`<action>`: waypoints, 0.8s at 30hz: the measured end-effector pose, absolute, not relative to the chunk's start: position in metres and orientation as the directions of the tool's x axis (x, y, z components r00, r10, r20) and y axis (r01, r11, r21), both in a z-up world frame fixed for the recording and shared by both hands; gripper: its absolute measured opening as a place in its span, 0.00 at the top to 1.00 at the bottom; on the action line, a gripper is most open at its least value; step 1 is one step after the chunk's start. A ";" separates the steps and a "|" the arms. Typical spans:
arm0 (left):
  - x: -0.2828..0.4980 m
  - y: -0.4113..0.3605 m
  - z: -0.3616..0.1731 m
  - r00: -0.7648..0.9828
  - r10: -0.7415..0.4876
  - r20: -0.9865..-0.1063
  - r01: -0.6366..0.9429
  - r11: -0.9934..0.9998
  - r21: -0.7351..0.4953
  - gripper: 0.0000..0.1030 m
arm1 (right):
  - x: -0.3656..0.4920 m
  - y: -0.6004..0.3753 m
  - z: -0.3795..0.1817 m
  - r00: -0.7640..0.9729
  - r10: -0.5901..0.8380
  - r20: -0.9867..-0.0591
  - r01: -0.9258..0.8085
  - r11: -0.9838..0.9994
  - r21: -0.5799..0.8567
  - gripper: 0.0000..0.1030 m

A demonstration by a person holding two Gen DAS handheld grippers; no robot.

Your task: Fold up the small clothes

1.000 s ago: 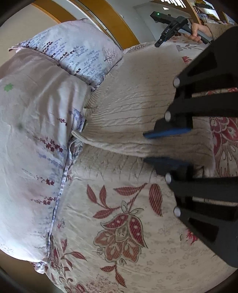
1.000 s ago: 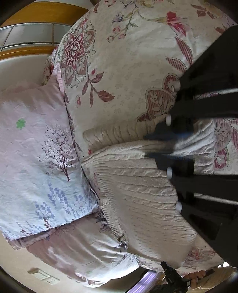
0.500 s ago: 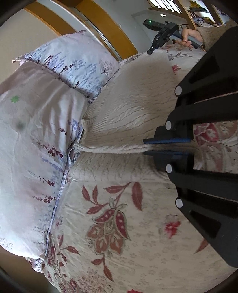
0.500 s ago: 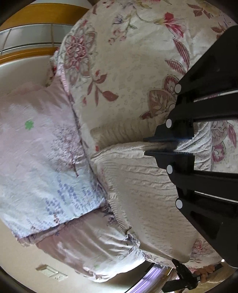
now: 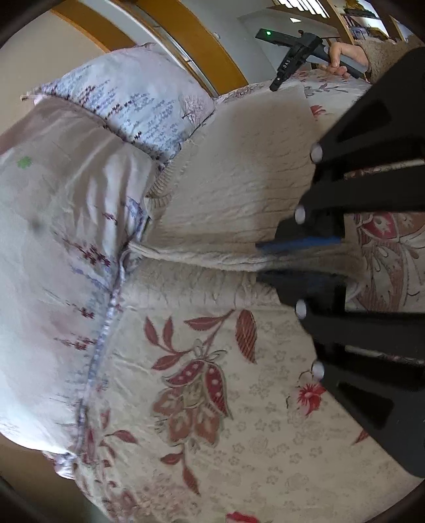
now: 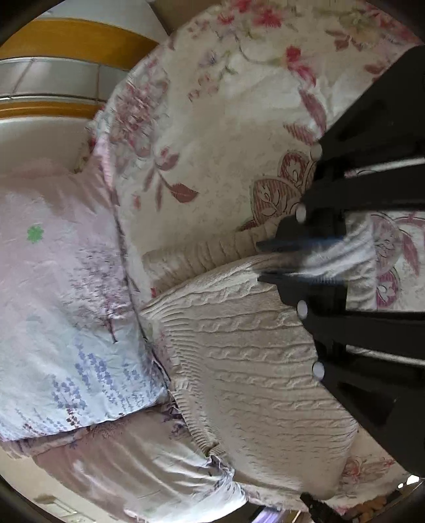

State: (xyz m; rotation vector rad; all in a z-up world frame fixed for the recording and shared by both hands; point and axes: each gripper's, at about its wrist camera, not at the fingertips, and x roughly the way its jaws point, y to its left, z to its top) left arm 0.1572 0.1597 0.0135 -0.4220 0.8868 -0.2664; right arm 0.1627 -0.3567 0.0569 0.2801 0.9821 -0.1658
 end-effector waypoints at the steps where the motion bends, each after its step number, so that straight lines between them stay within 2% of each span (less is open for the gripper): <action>1: 0.155 0.158 0.020 0.627 -0.378 -0.681 0.058 0.895 -0.443 0.60 | 0.160 -0.349 0.065 0.579 -0.011 -0.815 0.239 0.958 0.156 0.65; 2: 0.153 0.156 0.024 0.641 -0.365 -0.675 0.064 0.902 -0.427 0.53 | 0.157 -0.342 0.073 0.611 0.003 -0.791 0.203 0.966 0.161 0.61; 5: 0.148 0.140 0.037 0.670 -0.344 -0.658 0.121 0.925 -0.360 0.52 | 0.156 -0.321 0.083 0.643 0.052 -0.764 0.115 0.980 0.164 0.61; 8: 0.152 0.124 0.035 0.640 -0.353 -0.683 0.150 0.929 -0.339 0.52 | 0.165 -0.304 0.076 0.599 0.089 -0.796 0.052 0.987 0.149 0.61; 14: 0.160 0.114 0.015 0.589 -0.327 -0.739 0.146 0.943 -0.301 0.52 | 0.171 -0.303 0.042 0.476 0.078 -0.876 0.067 0.990 0.124 0.60; 19: 0.158 0.110 0.010 0.579 -0.326 -0.747 0.166 0.944 -0.284 0.46 | 0.156 -0.293 0.037 0.490 0.048 -0.870 0.031 0.997 0.072 0.59; 21: 0.157 0.111 0.011 0.578 -0.333 -0.745 0.161 0.941 -0.296 0.46 | 0.157 -0.290 0.040 0.477 0.028 -0.878 0.024 0.999 0.045 0.59; 24: 0.161 0.128 0.017 0.578 -0.405 -0.709 0.126 0.902 -0.413 0.46 | 0.162 -0.286 0.052 0.457 0.042 -0.888 0.055 0.996 0.075 0.54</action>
